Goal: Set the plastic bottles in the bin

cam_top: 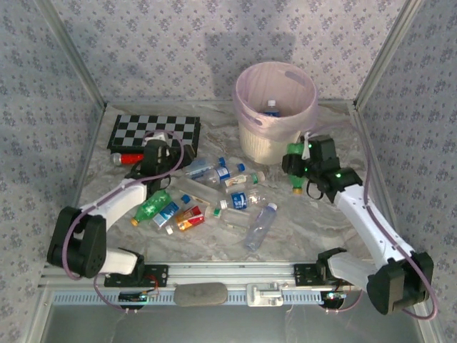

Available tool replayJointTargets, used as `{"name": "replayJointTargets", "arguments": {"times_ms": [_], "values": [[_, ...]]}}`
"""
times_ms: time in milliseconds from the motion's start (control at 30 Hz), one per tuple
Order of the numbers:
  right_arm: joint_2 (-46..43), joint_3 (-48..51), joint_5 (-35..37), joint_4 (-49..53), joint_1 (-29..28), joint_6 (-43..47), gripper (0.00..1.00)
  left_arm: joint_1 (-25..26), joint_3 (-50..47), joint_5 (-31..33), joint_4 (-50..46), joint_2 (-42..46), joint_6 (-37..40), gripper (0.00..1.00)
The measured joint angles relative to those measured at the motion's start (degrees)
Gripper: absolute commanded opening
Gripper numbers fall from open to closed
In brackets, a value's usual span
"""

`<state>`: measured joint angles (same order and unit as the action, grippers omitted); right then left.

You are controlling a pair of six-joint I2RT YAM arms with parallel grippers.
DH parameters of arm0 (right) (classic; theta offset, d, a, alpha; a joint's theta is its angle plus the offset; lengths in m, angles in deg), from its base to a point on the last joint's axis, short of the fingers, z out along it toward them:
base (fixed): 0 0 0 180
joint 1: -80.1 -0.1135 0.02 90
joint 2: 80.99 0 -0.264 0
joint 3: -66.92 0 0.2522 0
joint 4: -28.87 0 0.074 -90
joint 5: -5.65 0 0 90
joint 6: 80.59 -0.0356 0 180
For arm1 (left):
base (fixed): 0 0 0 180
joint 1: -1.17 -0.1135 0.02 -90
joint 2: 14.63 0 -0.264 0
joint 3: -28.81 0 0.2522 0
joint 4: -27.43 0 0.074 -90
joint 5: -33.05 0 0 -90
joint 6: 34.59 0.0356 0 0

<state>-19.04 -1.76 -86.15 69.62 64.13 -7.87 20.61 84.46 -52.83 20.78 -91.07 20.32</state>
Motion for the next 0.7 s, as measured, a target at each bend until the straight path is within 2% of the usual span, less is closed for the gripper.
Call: {"name": "replayJointTargets", "arguments": {"times_ms": [133, 267, 700], "values": [[1.05, -9.14, -1.95, -0.33, 2.10, 0.42, 0.47, -1.75, -4.04, 1.77, 0.13, 5.64, -0.24, 1.00], [5.88, -20.92, -3.80, -1.38, 2.40, 1.25, 0.46, -3.37, -7.98, 3.34, 0.04, 10.03, -0.72, 1.00], [27.58, -46.99, -5.51, -2.80, 0.55, 3.19, 0.46, -5.44, -14.53, 5.77, -2.56, 20.20, -1.01, 1.00]]}}
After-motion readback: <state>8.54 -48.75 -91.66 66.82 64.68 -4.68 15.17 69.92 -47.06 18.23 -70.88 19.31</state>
